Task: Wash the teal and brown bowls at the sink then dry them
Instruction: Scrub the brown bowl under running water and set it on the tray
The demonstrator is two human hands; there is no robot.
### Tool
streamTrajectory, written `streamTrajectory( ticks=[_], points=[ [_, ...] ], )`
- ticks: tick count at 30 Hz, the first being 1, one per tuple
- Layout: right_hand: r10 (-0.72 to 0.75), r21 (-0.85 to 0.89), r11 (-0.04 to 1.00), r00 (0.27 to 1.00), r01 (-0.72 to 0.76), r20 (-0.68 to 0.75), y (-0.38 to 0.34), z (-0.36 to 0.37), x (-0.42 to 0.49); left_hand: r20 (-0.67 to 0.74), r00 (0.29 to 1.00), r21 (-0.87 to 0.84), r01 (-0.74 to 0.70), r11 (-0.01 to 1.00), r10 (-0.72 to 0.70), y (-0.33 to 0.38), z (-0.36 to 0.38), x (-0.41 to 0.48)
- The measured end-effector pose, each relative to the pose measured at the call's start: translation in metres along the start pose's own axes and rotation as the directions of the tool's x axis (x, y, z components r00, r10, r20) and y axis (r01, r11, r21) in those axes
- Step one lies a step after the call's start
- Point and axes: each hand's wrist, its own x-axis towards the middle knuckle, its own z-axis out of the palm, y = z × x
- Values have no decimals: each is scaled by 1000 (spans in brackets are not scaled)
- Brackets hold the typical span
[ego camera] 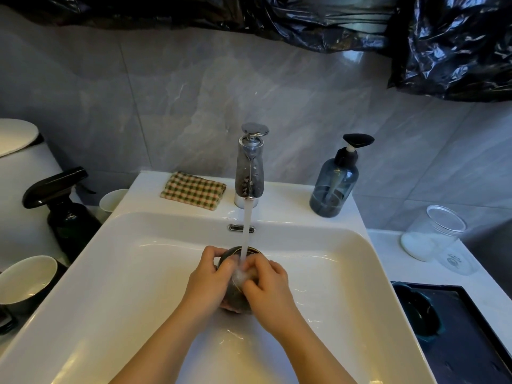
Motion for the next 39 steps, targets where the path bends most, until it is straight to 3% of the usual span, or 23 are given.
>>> streamTrajectory(
  ticks=[3, 6, 7, 12, 14, 18, 20, 24, 27, 30, 33, 36, 39],
  points=[
    [-72, -246, 968, 996, 57, -54, 2, 1, 2, 8, 1000, 14, -23, 1000, 23, 1, 1, -1],
    [-51, -383, 924, 997, 22, -65, -1, -2, 2, -22, 998, 67, -63, 996, 65, 0, 0, -1],
    [-46, -377, 926, 998, 25, -45, -1, -3, 2, -29, 997, 77, -67, 995, 69, -1, -1, -1],
    [-25, -12, 1000, 1000, 25, -15, 1, 0, 2, 0, 999, 39, -38, 999, 38, 1, -1, -2],
    [-64, -52, 997, 998, 62, -25, 4, 2, 4, 0, 1000, 9, -31, 999, 31, 3, 0, -3],
    [-75, -314, 948, 994, 46, -83, 4, 0, 5, -29, 996, 66, -79, 995, 81, 2, -1, -2],
    [-35, -317, 948, 995, 5, -91, 5, 0, 5, -52, 993, 109, -96, 989, 102, 0, -2, -2],
    [113, 145, 984, 991, -101, -77, 1, -2, 5, -80, 990, 157, -99, 983, 112, 1, -4, -1],
    [259, 535, 835, 950, -131, -171, -6, -15, 6, -48, 996, 138, -72, 988, 80, 4, -6, -1],
    [302, 682, 730, 880, 34, -367, -9, -32, 7, 58, 998, 106, -32, 994, 26, 7, -6, -3],
    [144, 547, 824, 879, 149, -456, -9, -34, 3, 141, 985, 185, -122, 975, 96, 4, -4, -3],
    [-143, 211, 955, 948, 208, -286, -1, -23, 2, 153, 972, 257, -214, 942, 179, 4, -1, -5],
    [-300, -140, 949, 944, 282, -136, 11, -13, 8, 155, 967, 274, -239, 932, 203, 8, -4, -9]
  ],
)
